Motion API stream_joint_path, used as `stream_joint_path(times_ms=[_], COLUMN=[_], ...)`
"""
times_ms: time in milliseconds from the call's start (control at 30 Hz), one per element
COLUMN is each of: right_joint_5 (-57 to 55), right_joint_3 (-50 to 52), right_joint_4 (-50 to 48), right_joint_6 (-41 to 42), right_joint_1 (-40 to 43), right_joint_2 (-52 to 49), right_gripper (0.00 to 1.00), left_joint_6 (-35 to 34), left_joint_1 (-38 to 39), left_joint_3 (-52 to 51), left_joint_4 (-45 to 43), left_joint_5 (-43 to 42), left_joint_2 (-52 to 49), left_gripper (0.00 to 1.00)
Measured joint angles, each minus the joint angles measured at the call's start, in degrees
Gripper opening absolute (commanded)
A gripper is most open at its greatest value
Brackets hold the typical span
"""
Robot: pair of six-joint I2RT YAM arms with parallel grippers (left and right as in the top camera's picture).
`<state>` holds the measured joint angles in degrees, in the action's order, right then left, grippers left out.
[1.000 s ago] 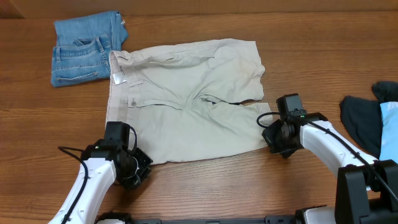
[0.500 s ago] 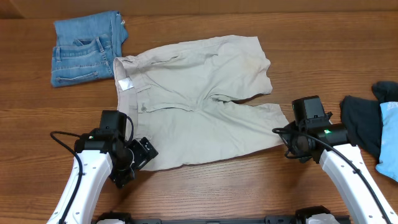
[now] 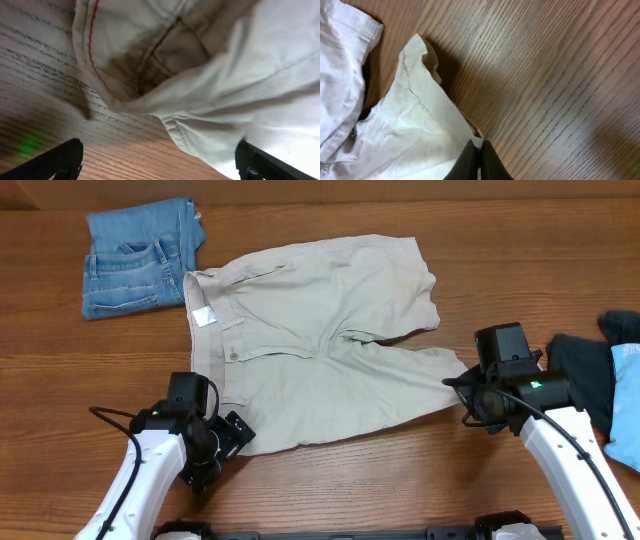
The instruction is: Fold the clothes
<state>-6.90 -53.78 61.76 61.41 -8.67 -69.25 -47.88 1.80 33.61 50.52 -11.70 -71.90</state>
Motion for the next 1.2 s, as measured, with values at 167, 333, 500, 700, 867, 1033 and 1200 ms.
stream_joint_path(times_ms=[167, 333, 500, 700, 867, 1033, 1200], right_joint_5=[0.0, 0.0, 0.0, 0.0, 0.1, 2.1, 1.5], right_joint_3=[-0.7, -0.8, -0.8, -0.8, -0.8, -0.8, -0.8], right_joint_4=[0.2, 0.5, 0.6, 0.9, 1.0, 1.3, 4.0], right_joint_6=[0.0, 0.0, -0.1, -0.2, -0.2, -0.2, -0.2], right_joint_1=[0.0, 0.0, 0.0, 0.0, 0.0, -0.1, -0.1], right_joint_2=[0.0, 0.0, 0.0, 0.0, 0.0, 0.0, 0.0], right_gripper=[0.04, 0.04, 0.04, 0.04, 0.04, 0.04, 0.04], left_joint_6=[-1.6, -3.8, -5.5, -2.5, -2.8, -2.7, -2.4], left_joint_1=[0.0, 0.0, 0.0, 0.0, 0.0, 0.1, 0.1], left_joint_3=[0.0, 0.8, 1.4, 4.8, 5.1, 5.5, 6.8], left_joint_4=[-0.5, -1.3, -3.7, -8.3, -5.4, -6.8, 1.3], left_joint_5=[0.0, 0.6, 1.8, 7.2, 12.0, 11.7, 10.9], left_joint_2=[-7.4, -10.2, -10.1, -10.8, -10.8, -10.8, -10.8], left_gripper=[1.0, 1.0, 1.0, 1.0, 0.58, 0.04, 0.04])
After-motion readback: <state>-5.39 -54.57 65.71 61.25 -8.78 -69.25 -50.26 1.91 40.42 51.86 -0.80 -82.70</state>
